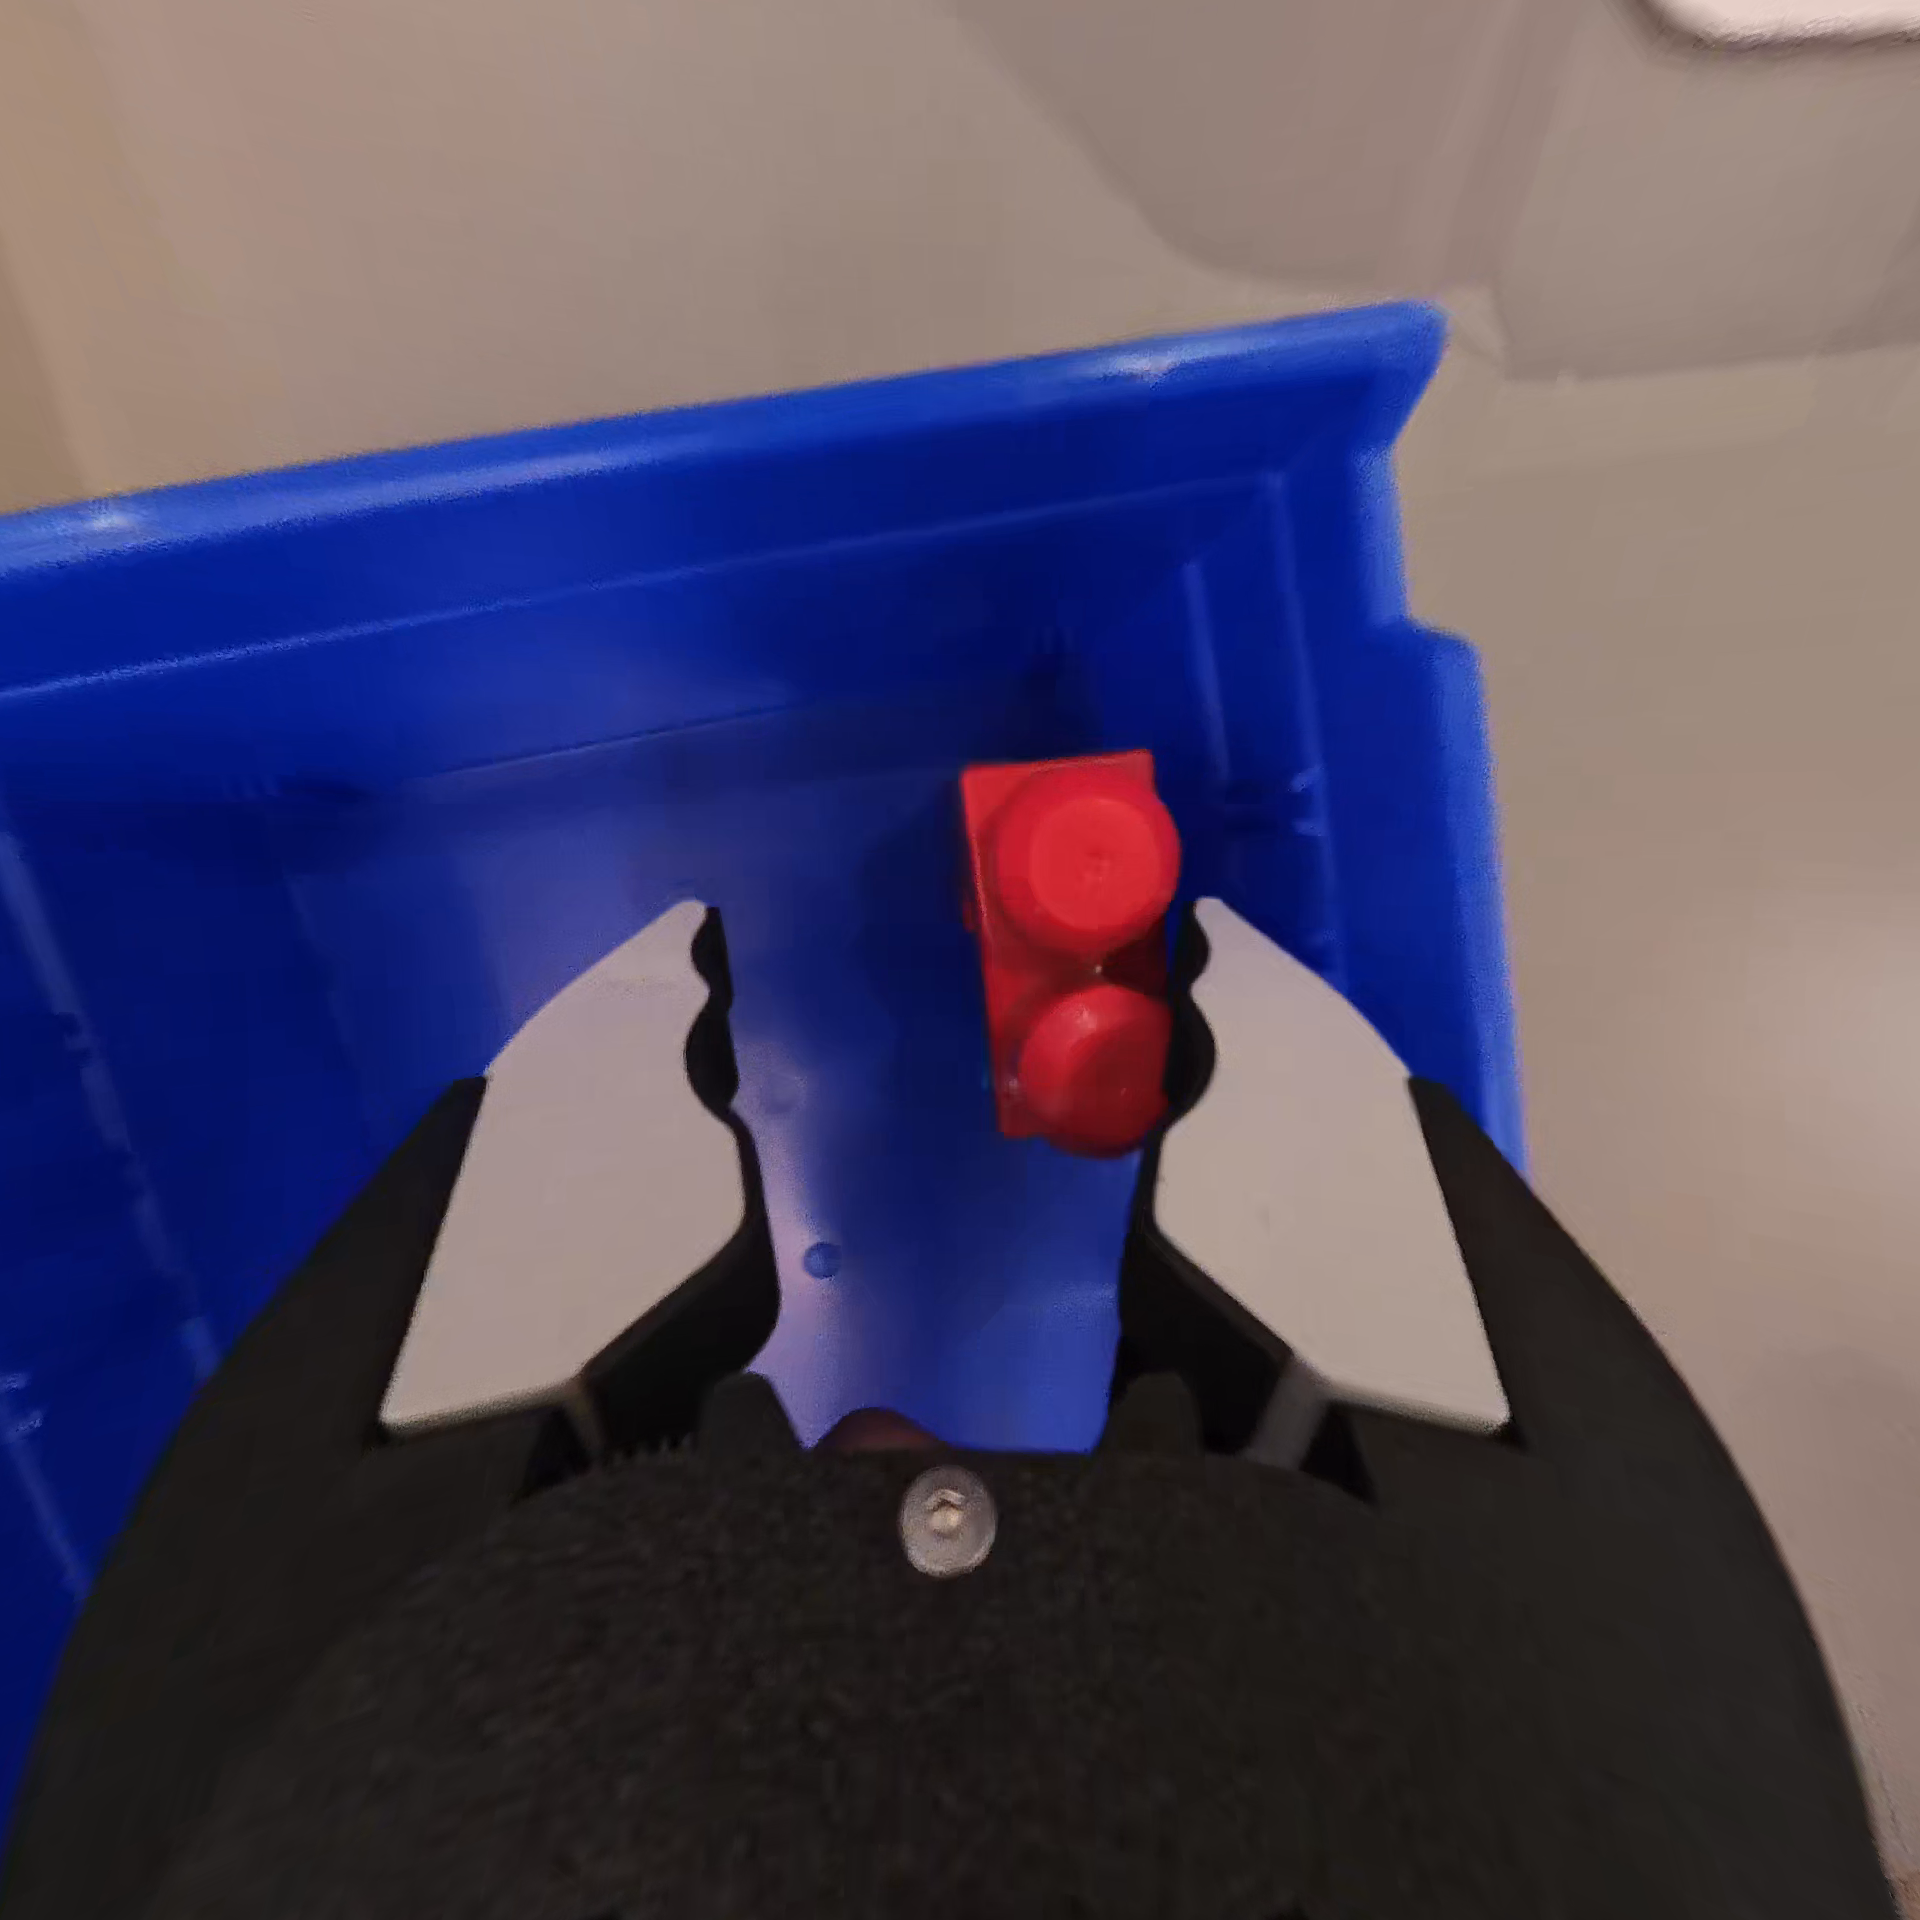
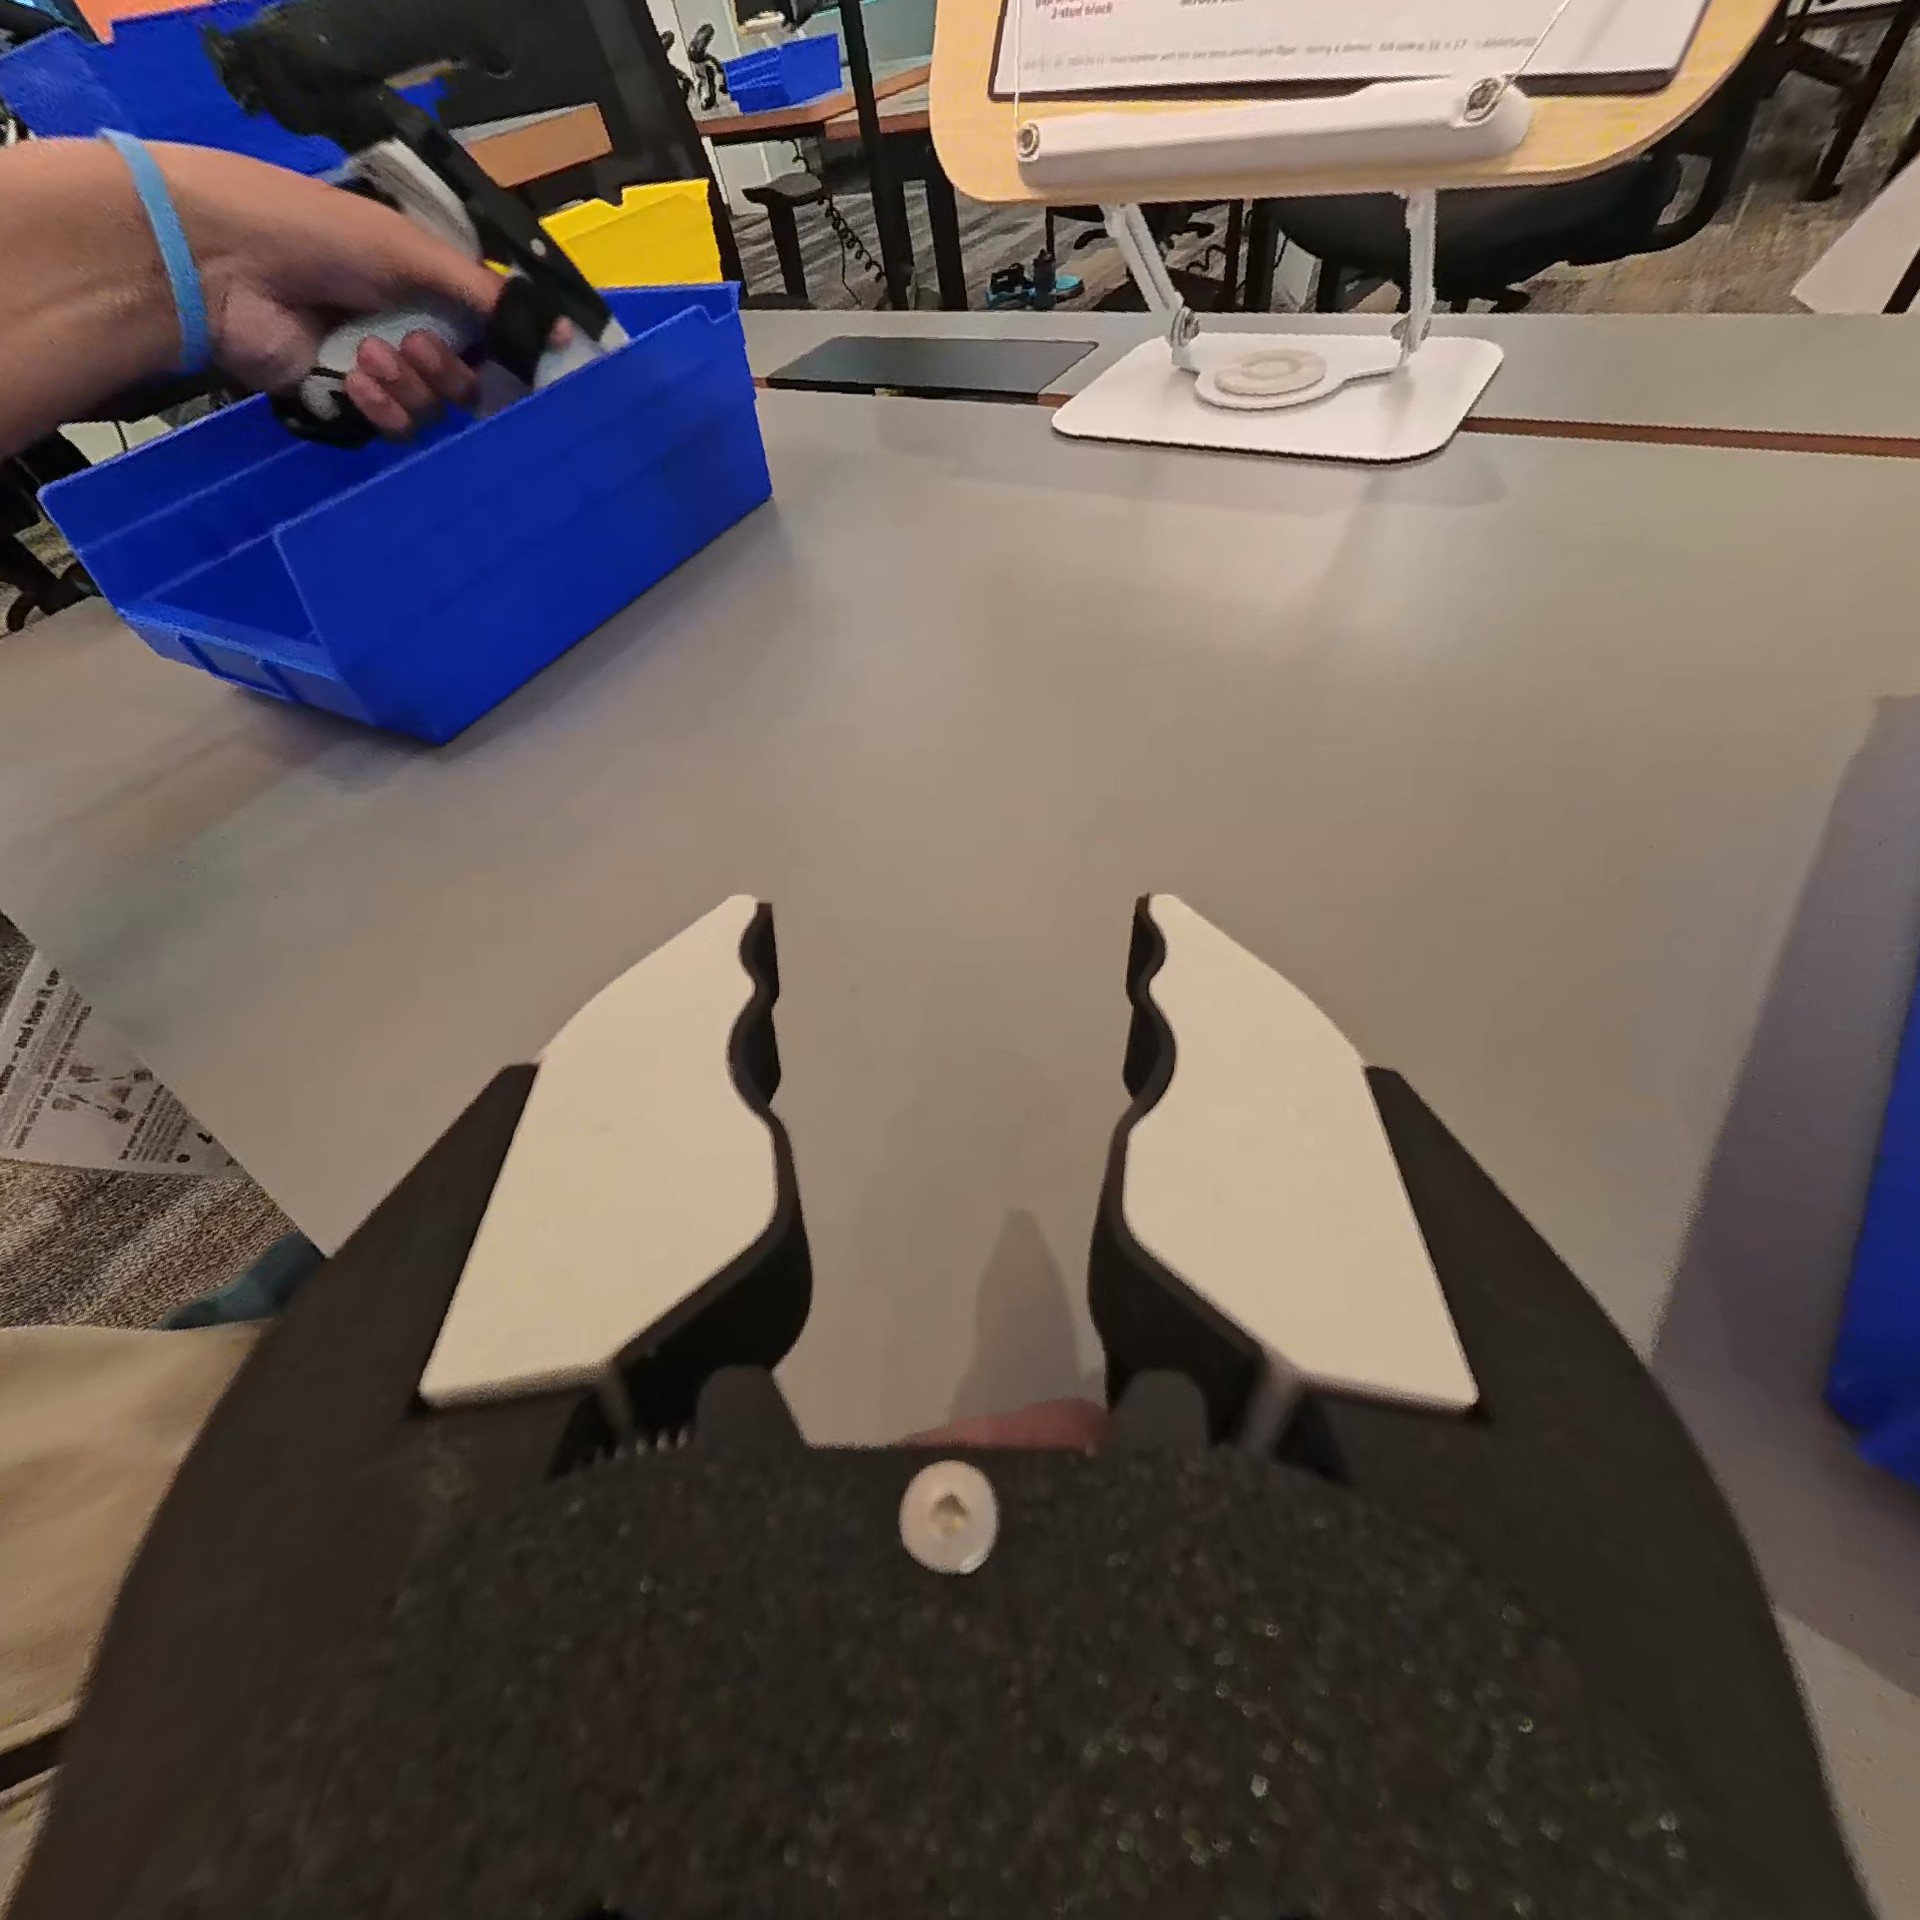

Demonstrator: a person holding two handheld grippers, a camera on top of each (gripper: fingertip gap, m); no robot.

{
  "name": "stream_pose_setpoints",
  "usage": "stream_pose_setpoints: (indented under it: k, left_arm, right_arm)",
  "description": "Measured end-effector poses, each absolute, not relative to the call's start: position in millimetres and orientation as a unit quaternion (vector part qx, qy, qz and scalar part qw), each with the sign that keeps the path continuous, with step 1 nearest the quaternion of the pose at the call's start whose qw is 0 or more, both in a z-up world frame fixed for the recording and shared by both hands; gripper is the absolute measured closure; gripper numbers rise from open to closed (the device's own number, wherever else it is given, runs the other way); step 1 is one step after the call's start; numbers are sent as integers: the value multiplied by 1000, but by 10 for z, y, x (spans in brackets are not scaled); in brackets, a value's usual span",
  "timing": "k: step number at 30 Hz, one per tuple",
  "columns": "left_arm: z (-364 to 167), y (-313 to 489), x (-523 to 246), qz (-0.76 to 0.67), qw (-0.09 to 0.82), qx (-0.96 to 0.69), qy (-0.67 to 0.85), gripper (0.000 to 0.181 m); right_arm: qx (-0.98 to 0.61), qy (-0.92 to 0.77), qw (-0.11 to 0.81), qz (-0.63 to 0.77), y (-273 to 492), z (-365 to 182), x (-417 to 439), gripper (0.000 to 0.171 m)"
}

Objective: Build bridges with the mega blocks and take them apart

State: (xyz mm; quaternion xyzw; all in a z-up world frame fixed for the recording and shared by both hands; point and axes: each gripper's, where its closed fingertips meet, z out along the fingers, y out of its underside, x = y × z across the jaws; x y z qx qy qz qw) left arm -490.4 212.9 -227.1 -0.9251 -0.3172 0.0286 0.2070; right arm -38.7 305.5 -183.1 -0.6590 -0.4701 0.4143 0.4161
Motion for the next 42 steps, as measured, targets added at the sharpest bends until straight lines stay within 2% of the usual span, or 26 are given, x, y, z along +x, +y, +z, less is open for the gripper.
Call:
stream_pose_setpoints:
  k: [2,3,4,5,14,22,27,34,42]
  left_arm:
    - [-2362,2113,-4890,29,185,-934,-304,110]
    - [-2397,2113,-4872,25,178,-937,-301,121]
    - [-2434,2103,-4861,26,170,-941,-293,141]
    - [-2466,2092,-4871,36,167,-944,-283,144]
    - [-2336,2060,-4896,78,195,-949,-235,144]
    - [-1270,1932,-4394,152,392,-891,-169,145]
    - [-946,1670,-3675,194,466,-852,-141,145]
    - [-1386,1496,-2707,192,504,-830,-143,145]
    - [-1966,1472,-2428,157,485,-844,-169,145]
  right_arm:
    - [-658,-475,412,413,3031,-1841,-395,107]
    - [-658,-478,411,412,3022,-1849,-397,107]
    - [-658,-481,409,410,3016,-1858,-397,107]
    - [-658,-483,408,408,3015,-1865,-396,107]
    - [-661,-480,405,410,3039,-1871,-387,111]
    - [-650,-485,435,392,3183,-1747,-380,114]
    - [-646,-489,449,377,3298,-1685,-418,115]
    - [-652,-483,449,374,3318,-1737,-443,117]
    - [-656,-488,438,372,3270,-1820,-483,117]
